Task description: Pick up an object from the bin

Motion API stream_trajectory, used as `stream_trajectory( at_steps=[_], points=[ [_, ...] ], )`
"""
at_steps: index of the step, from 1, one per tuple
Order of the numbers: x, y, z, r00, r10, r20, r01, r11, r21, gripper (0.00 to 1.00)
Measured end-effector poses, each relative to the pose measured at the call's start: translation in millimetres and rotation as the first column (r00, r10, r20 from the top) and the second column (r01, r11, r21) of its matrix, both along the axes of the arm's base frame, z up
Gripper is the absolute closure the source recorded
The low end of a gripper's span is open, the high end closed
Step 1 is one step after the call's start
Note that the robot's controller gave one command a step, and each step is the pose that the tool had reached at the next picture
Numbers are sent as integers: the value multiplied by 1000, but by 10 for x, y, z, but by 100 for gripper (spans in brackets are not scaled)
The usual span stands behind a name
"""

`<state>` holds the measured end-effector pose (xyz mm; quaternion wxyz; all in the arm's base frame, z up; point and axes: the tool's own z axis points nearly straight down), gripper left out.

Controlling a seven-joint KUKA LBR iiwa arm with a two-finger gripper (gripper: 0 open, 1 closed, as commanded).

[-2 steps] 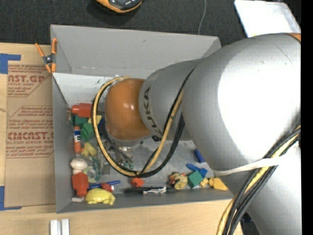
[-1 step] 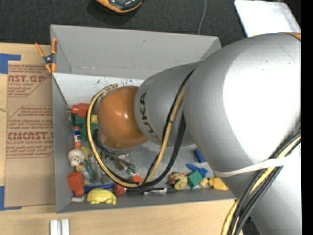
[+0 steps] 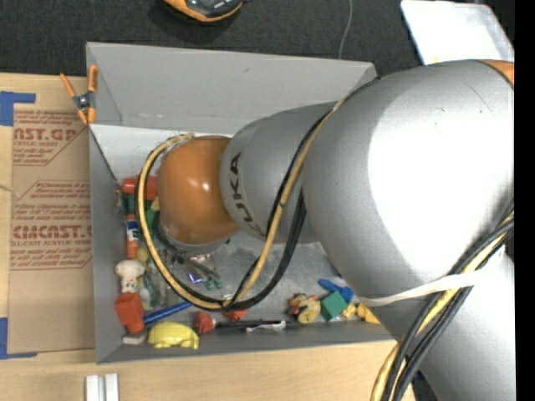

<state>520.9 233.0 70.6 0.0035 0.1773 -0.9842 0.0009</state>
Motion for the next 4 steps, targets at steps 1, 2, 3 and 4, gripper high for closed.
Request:
stream_trajectory(
  at_steps=[1,2,3,4],
  points=[
    [177,71,6,998,-56,-21,56,998,-11,100],
    [194,71,12,994,112,-17,-112,994,-4,100],
    [-72,-150,25,881,473,-27,-473,881,3,0],
    [-69,-145,25,881,472,-28,-472,882,4,0]
  ],
)
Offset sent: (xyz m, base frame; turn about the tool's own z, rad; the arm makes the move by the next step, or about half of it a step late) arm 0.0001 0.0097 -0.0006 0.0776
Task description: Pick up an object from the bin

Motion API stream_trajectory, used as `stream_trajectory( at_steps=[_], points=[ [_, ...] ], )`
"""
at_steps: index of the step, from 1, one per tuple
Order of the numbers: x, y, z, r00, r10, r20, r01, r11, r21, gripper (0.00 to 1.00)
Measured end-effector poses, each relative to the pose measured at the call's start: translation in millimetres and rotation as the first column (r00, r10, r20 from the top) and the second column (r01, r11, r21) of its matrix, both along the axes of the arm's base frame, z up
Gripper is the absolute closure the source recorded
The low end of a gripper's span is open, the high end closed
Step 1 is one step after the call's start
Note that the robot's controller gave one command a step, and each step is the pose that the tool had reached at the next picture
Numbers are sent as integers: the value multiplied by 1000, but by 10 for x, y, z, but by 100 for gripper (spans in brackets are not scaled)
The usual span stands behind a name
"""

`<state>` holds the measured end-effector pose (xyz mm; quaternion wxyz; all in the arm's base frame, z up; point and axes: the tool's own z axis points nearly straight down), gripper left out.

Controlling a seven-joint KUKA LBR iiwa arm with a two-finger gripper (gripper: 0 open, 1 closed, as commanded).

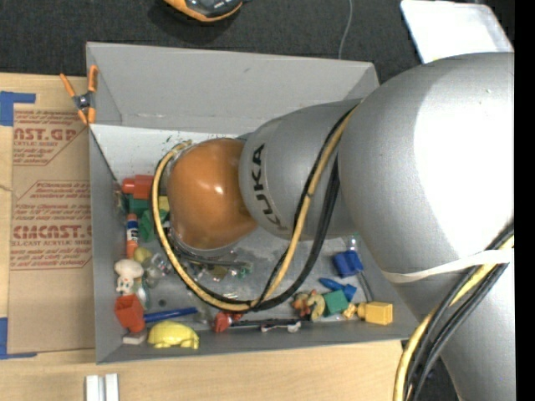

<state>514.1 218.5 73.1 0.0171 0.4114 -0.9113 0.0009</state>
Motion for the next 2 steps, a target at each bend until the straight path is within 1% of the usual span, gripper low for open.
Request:
stream_trajectory(
  at_steps=[1,2],
  points=[
    [-70,226,-30,999,43,3,-43,999,2,100],
    [-71,226,-30,999,42,3,-42,999,2,100]
  ],
)
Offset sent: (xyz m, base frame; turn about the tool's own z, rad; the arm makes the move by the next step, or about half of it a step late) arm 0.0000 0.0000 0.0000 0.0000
